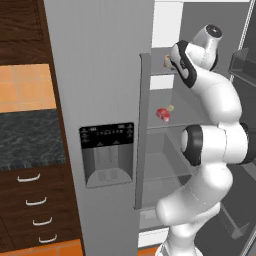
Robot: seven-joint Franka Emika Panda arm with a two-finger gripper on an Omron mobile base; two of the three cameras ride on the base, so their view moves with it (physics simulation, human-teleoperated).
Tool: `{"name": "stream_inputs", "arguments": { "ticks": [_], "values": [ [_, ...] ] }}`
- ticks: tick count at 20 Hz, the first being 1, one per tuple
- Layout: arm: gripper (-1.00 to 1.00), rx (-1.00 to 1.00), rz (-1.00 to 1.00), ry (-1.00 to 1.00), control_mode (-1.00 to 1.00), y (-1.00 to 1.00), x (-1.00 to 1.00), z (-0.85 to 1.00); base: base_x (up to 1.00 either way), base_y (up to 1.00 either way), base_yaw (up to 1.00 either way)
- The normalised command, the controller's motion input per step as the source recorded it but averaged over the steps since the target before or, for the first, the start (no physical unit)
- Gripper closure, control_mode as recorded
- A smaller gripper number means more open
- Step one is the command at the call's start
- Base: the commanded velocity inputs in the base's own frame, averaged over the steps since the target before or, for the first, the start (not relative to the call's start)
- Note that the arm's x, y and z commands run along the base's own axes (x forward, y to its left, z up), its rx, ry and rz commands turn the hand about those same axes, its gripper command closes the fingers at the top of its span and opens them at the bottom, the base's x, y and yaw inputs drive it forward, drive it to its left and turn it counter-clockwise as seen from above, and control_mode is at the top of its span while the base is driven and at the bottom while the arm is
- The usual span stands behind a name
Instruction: Place one garlic and one steak in each tupperware on the nearby counter, to pack two identical lunches.
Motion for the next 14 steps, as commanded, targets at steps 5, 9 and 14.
{"name": "stream_inputs", "arguments": {
  "ticks": [5, 9, 14],
  "values": [
    [-1.00, 0.00, 0.00, 0.00, -1.00, -0.02, 0.53, -0.07, 0.00, 0.00, 0.00],
    [-1.00, 0.00, 0.00, 0.00, -1.00, -0.01, 0.43, -0.04, 0.00, 0.00, 0.00],
    [-1.00, 0.00, 0.00, 0.00, -1.00, -0.04, 0.39, -0.04, 0.00, 0.00, 0.00]
  ]
}}
